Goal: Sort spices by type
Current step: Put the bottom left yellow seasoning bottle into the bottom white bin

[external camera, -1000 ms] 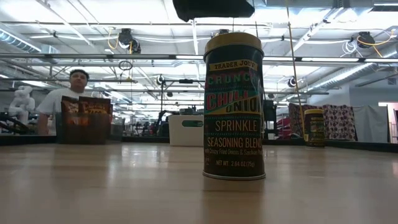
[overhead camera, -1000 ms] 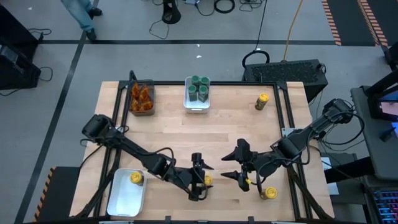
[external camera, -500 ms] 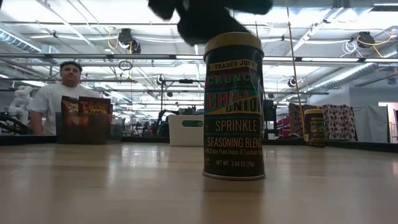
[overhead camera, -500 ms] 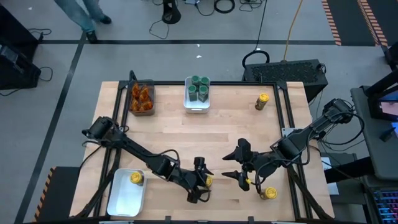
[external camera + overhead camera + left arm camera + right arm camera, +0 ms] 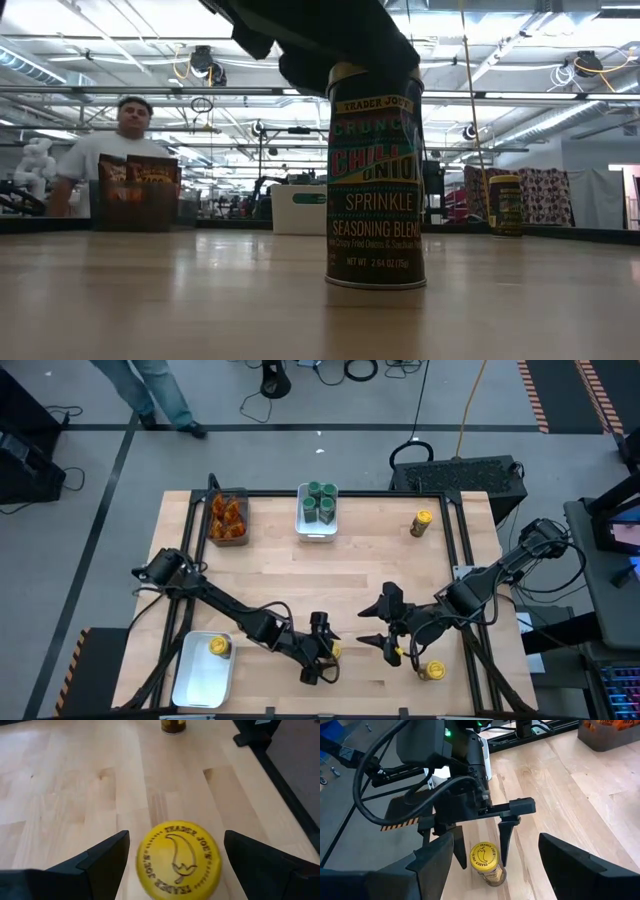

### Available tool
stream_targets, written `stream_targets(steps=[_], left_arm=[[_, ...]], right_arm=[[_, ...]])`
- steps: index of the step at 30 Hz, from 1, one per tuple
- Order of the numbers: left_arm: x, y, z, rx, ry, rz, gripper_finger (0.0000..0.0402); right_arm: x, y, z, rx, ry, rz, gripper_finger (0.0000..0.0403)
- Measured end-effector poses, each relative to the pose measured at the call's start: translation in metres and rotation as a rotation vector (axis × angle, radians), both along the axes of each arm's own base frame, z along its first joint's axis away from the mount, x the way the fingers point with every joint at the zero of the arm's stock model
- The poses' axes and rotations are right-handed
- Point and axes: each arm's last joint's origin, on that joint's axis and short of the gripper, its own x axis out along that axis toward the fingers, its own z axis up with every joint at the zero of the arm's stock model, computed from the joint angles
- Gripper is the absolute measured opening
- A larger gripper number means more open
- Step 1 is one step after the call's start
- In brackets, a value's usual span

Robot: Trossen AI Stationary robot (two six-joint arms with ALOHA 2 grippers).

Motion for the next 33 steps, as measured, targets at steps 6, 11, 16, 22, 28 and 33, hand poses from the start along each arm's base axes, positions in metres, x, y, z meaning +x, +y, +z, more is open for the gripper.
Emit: stream_targets(steps=[6,11,16,22,28,33], left_arm=[[0.0001,0.0009,-0.0005,0.001,0.003,0.001,0.0328],[-0.0006,0.0011,-0.0015,0.003,0.016,-0.004,0.0328],[-0.0015,0.0017,-0.0028,0.01,0.031,-0.004,0.0328],[-0.0018,0.0014,-0.0028,0.01,0.032,-0.005,0.0328],[-0.0018,0.0014,-0.0028,0.01,0.032,-0.005,0.0328],[-0.0007,0.0014,-0.0074,0.005,0.045,-0.009,0.0328]], right_arm=[[0.0005,-0.0008,0.0,0.0,0.0,-0.003,0.0274],[0.0005,-0.0008,0.0,0.001,0.0,-0.003,0.0274],[0.0005,-0.0008,0.0,0.001,0.0,-0.003,0.0274],[0.0005,-0.0008,0.0,0.001,0.0,-0.003,0.0274],[0.0005,-0.0007,0.0001,0.007,0.0,-0.006,0.0274],[0.0006,-0.0007,0.0,0.008,0.0,-0.007,0.0274]])
